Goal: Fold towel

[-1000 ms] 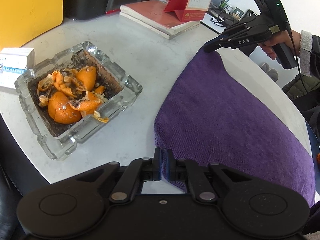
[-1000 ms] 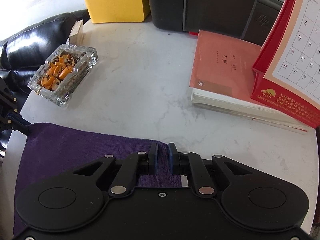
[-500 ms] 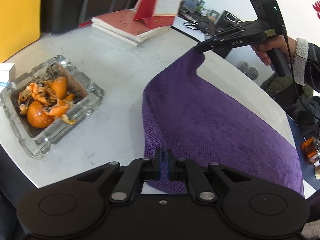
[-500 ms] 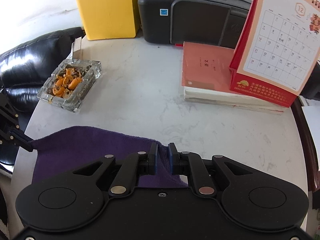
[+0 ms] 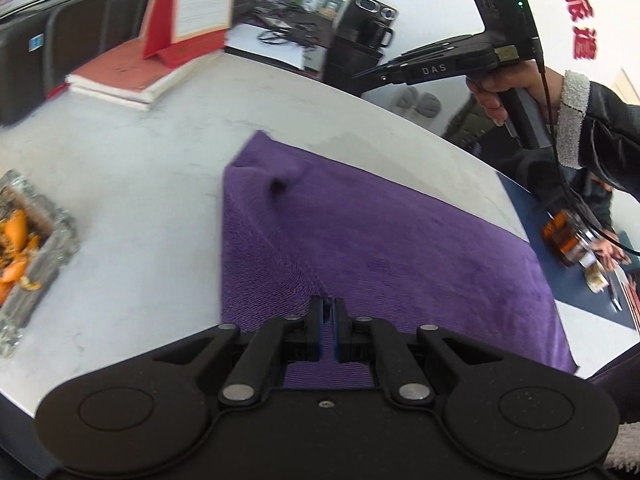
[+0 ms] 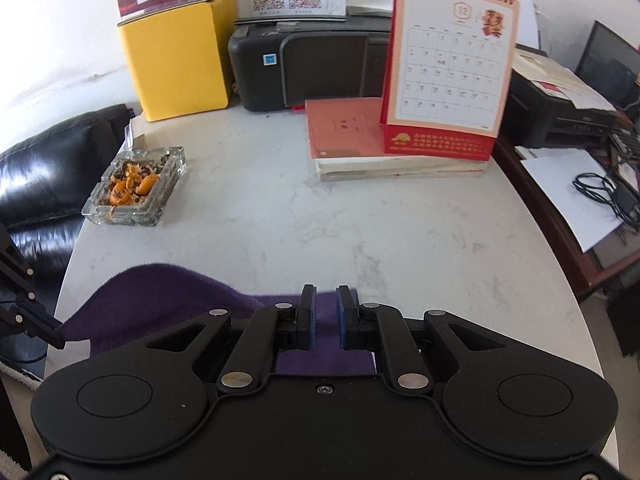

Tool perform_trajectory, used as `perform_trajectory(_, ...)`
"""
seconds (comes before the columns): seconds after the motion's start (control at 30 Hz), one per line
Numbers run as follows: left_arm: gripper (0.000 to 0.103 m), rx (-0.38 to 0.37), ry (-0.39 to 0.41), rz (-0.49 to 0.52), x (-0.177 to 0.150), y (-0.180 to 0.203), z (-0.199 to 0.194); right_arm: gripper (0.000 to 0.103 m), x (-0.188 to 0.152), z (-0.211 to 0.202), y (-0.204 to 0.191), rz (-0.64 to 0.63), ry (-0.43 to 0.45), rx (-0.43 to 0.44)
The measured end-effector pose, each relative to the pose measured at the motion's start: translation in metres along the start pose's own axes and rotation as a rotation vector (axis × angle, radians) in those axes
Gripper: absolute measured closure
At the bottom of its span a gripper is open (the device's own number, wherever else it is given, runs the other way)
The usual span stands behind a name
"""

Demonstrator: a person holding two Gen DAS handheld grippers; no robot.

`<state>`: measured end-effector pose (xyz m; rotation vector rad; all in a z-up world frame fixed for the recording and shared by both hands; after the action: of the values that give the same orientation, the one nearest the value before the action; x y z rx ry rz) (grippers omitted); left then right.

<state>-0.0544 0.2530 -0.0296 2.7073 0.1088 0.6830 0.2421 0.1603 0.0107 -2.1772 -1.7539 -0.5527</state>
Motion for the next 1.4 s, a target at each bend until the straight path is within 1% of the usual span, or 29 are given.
perform_trajectory(0.13,0.099,-0.028,-0.032,0.046,0.001,0.023,0.012,0.093,-0.040,-0.024,0.009,0.079,0.017,-0.023)
perform_trajectory(0.23,0.099,-0.012,-0.045,0.033,-0.001,0.032,0.018,0.092,-0.063,-0.032,0.014,0.144,0.026,-0.014)
perform_trajectory(0.27,0.099,-0.005,-0.049,0.024,-0.002,0.034,0.020,0.087,-0.072,-0.034,0.015,0.173,0.031,-0.010)
perform_trajectory(0.3,0.099,0.003,-0.051,0.008,-0.003,0.035,0.021,0.084,-0.081,-0.033,0.016,0.217,0.037,0.013)
perform_trajectory(0.33,0.099,0.014,-0.055,-0.003,-0.004,0.035,0.021,0.078,-0.090,-0.031,0.017,0.267,0.042,0.046)
perform_trajectory(0.37,0.099,0.022,-0.059,-0.007,-0.005,0.034,0.021,0.075,-0.096,-0.028,0.015,0.293,0.047,0.065)
perform_trajectory(0.4,0.099,0.039,-0.069,-0.009,-0.006,0.034,0.022,0.074,-0.100,-0.024,0.012,0.301,0.046,0.073)
perform_trajectory(0.47,0.097,0.082,-0.096,0.003,-0.009,0.034,0.024,0.065,-0.103,-0.016,0.007,0.316,0.042,0.082)
perform_trajectory(0.5,0.097,0.094,-0.102,0.014,-0.011,0.035,0.024,0.064,-0.104,-0.011,0.004,0.329,0.041,0.095)
perform_trajectory(0.53,0.090,0.107,-0.108,0.034,-0.013,0.036,0.026,0.064,-0.104,-0.006,0.000,0.346,0.040,0.113)
perform_trajectory(0.57,0.081,0.120,-0.113,0.054,-0.016,0.038,0.028,0.057,-0.105,-0.003,-0.002,0.357,0.041,0.125)
perform_trajectory(0.63,0.073,0.147,-0.124,0.094,-0.020,0.042,0.032,0.050,-0.108,0.000,-0.010,0.375,0.047,0.142)
perform_trajectory(0.8,0.068,0.213,-0.127,0.215,-0.019,0.050,0.054,0.049,-0.120,0.007,-0.032,0.443,0.023,0.206)
perform_trajectory(0.93,0.068,0.242,-0.149,0.295,-0.012,0.048,0.076,0.048,-0.134,0.011,-0.047,0.491,-0.011,0.230)
perform_trajectory(1.1,0.068,0.235,-0.204,0.386,-0.009,0.040,0.098,0.048,-0.147,0.006,-0.053,0.555,-0.015,0.237)
perform_trajectory(1.17,0.068,0.226,-0.199,0.425,-0.009,0.039,0.099,0.048,-0.151,0.002,-0.053,0.575,-0.010,0.226)
perform_trajectory(1.23,0.068,0.214,-0.205,0.443,-0.009,0.037,0.099,0.048,-0.153,0.000,-0.052,0.593,-0.006,0.220)
perform_trajectory(1.3,0.071,0.197,-0.212,0.455,-0.007,0.032,0.098,0.048,-0.155,-0.003,-0.050,0.613,0.003,0.211)
perform_trajectory(1.33,0.076,0.193,-0.216,0.458,-0.006,0.029,0.097,0.048,-0.156,-0.004,-0.050,0.621,0.008,0.207)
perform_trajectory(1.37,0.084,0.189,-0.219,0.456,-0.004,0.026,0.096,0.048,-0.157,-0.005,-0.049,0.631,0.015,0.204)
perform_trajectory(1.4,0.087,0.186,-0.223,0.448,-0.003,0.024,0.096,0.048,-0.157,-0.005,-0.049,0.638,0.019,0.201)
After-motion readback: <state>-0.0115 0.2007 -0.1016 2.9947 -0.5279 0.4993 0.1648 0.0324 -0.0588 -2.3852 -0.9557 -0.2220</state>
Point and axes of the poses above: each gripper's, at about its wrist camera, not at the fingertips, and z roughly the way its jaws point, y to its right, x to its top, the point moved 1 cm from there along z, roughly the way its jaws point, and after that the axes turned 12 degrees about -y, right-handed, at the moved point
